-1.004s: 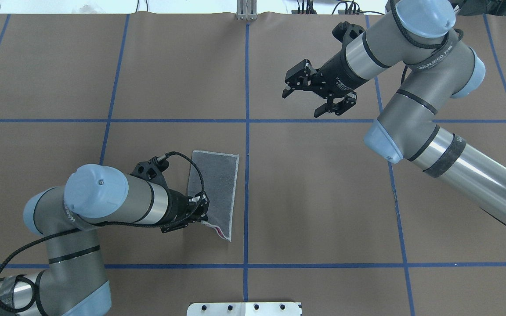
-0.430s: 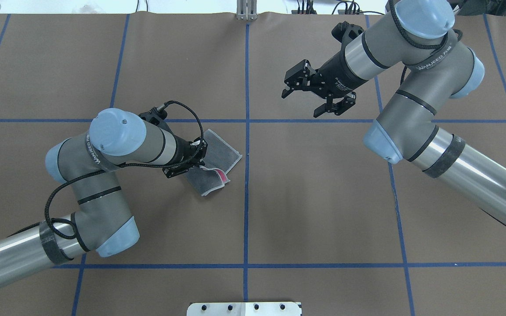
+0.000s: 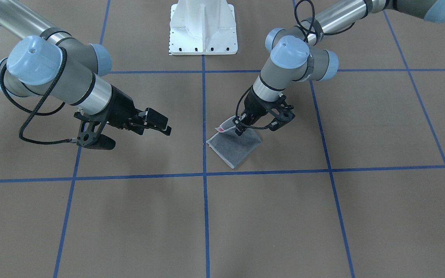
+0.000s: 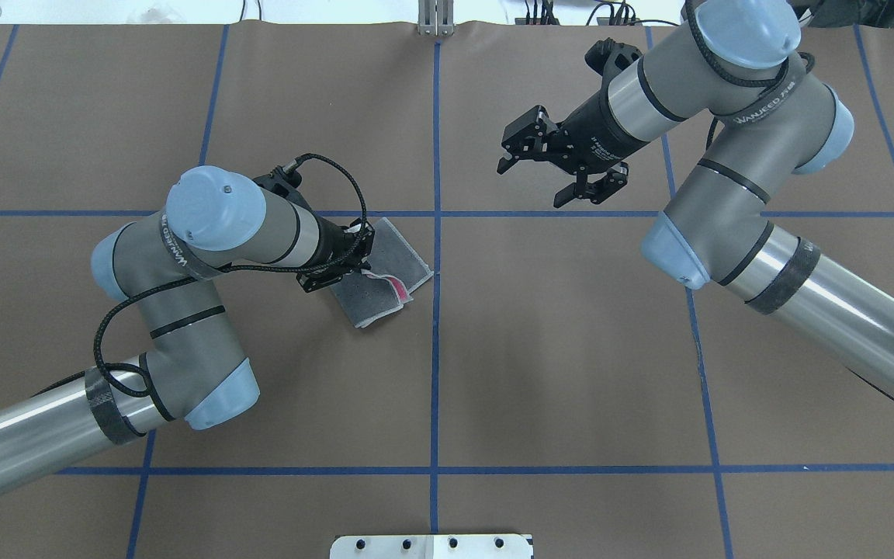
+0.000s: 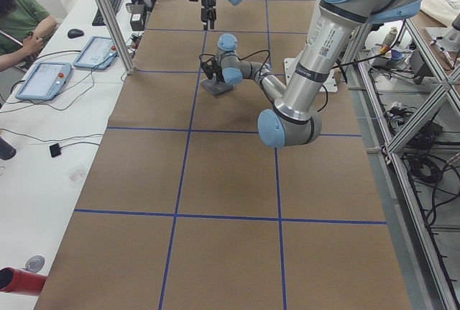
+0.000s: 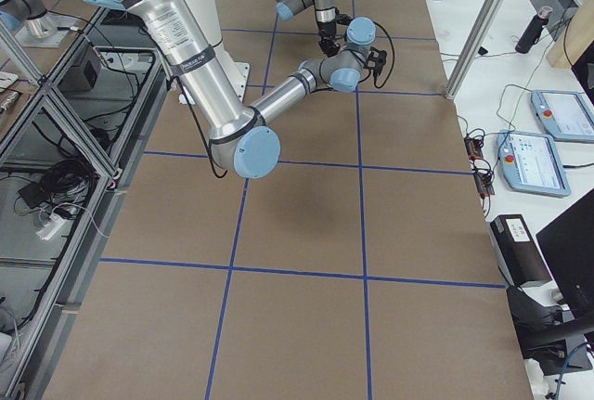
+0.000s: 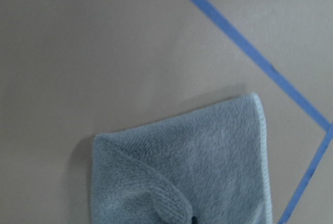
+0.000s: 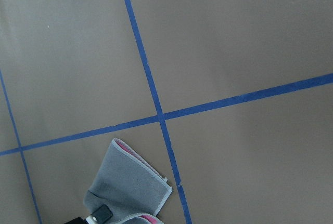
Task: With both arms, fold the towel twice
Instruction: 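Lift the strip's near end with the left gripper and fold it over the far end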
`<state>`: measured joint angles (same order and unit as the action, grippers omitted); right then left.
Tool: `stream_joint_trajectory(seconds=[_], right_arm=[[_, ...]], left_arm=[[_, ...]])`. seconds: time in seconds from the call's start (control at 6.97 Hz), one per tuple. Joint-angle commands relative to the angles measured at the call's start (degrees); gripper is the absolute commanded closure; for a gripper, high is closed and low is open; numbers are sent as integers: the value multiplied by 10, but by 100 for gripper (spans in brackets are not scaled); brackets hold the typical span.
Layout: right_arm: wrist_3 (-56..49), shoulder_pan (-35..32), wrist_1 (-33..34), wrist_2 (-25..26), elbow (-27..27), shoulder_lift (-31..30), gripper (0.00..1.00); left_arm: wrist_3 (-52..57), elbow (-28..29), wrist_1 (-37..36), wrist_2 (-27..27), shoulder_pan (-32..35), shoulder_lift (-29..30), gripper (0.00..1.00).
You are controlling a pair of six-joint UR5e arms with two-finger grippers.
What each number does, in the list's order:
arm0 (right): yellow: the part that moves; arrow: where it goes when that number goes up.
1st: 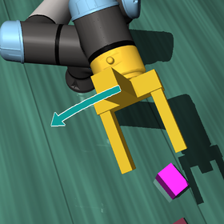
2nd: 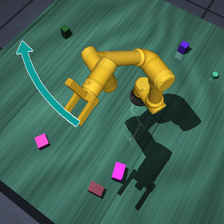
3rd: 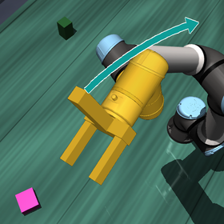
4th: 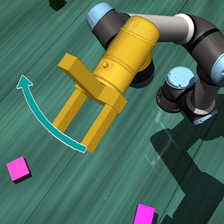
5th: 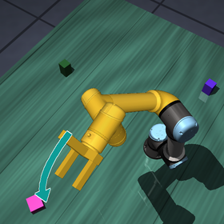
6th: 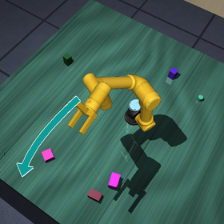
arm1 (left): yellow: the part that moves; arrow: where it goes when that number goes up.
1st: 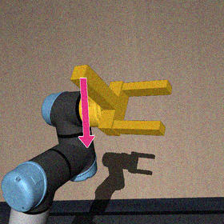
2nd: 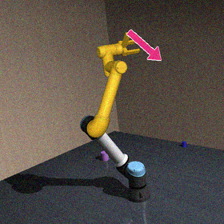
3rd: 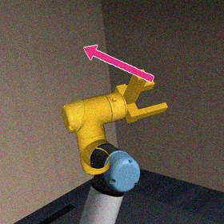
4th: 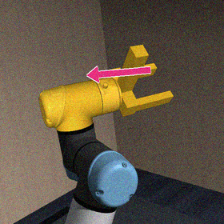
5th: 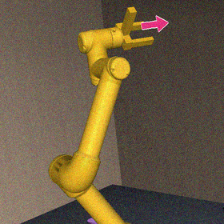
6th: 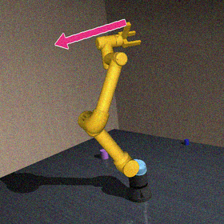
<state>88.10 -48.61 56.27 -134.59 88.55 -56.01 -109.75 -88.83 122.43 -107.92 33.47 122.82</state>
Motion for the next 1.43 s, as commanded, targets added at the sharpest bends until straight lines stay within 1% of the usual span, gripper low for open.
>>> stream_joint_trajectory(seconds=[0.0, 0.29, 0.72, 1.0, 1.15, 1.29], right_arm=[[0, 0, -1, 0, -3, 0, 0], [0, 0, -1, 0, -3, 0, 0], [0, 0, -1, 0, -3, 0, 0], [0, 0, -1, 0, -3, 0, 0], [0, 0, -1, 0, -3, -1, 0], [0, 1, -2, 0, -3, -1, 0]], left_arm=[[-4, 1, 6, -1, 6, 10, 100], [-28, 6, 8, -1, 13, 22, 100], [-48, 61, 9, 0, 13, 77, 100], [-53, 81, 18, 1, 13, 79, 100], [-55, 103, 41, 2, 13, 84, 100], [-67, 114, 44, 3, 13, 90, 100]])
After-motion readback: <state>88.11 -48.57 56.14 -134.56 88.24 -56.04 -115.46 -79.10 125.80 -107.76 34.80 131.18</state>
